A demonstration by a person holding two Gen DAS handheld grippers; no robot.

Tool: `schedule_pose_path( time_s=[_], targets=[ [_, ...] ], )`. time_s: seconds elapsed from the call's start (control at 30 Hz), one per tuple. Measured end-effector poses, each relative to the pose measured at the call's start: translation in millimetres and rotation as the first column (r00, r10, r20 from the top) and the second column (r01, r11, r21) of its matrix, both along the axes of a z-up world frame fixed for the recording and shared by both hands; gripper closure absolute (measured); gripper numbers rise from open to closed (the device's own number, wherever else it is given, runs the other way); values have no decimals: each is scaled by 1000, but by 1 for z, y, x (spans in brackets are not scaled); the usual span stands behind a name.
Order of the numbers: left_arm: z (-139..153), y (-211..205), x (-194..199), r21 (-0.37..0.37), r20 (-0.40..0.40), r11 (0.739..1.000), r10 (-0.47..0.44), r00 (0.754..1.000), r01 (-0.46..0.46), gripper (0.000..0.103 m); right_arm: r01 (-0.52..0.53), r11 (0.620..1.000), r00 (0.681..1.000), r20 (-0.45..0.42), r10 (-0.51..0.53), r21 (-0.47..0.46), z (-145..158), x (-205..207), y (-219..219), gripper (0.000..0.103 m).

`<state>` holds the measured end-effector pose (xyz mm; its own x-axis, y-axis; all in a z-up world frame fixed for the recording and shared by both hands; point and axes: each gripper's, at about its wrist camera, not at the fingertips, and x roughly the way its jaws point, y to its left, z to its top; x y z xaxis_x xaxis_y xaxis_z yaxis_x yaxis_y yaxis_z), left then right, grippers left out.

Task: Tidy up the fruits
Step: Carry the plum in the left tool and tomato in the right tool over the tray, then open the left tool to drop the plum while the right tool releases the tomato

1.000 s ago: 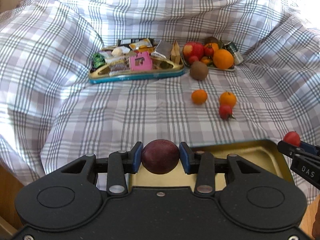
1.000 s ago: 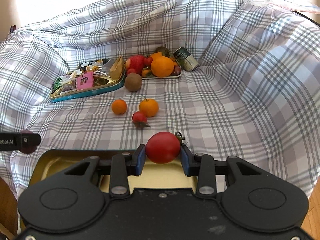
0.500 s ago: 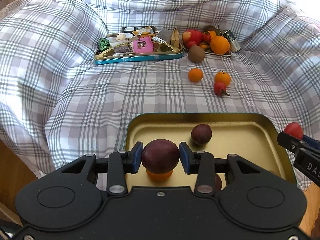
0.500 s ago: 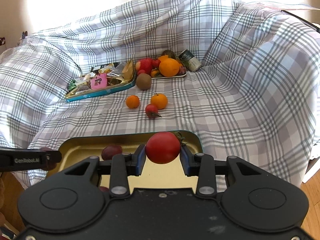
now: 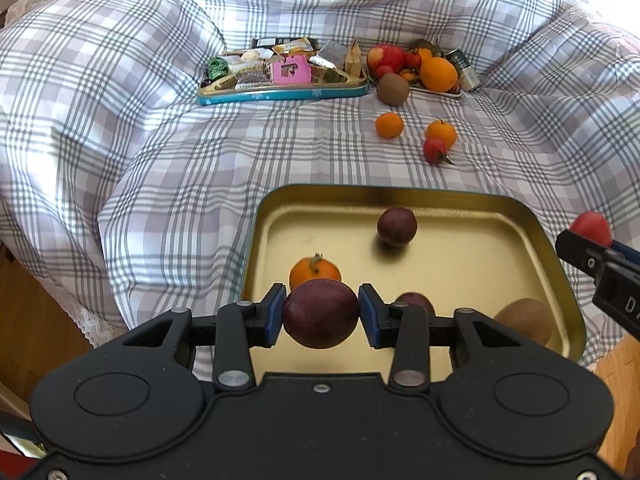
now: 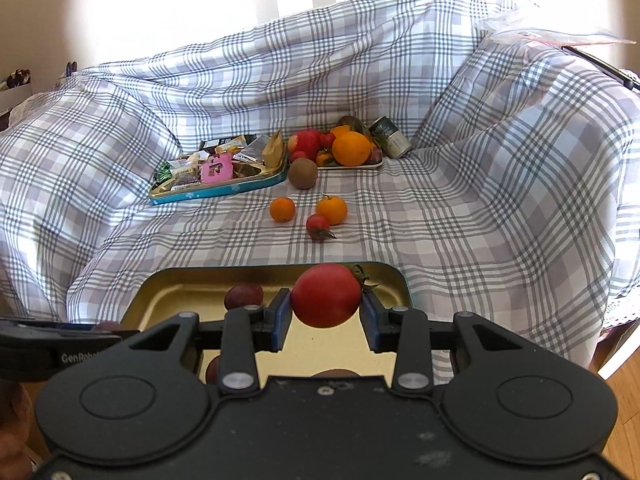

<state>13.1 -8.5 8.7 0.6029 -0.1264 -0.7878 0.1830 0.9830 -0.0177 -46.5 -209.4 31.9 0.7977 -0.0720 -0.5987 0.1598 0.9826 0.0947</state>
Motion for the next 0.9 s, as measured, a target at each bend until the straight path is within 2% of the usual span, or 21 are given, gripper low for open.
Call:
schedule_pose_path(
  time_s=[0.67, 0.9],
  targets=[
    [-8, 2, 2, -19, -50, 1000, 21, 999, -21, 54, -12, 1000, 1000, -24, 12, 3, -5, 2, 3, 64],
    [-4, 3, -1, -20, -18, 1000, 20, 1000, -21, 54, -19, 1000, 999, -29, 19, 3, -6, 2, 5, 64]
  ],
)
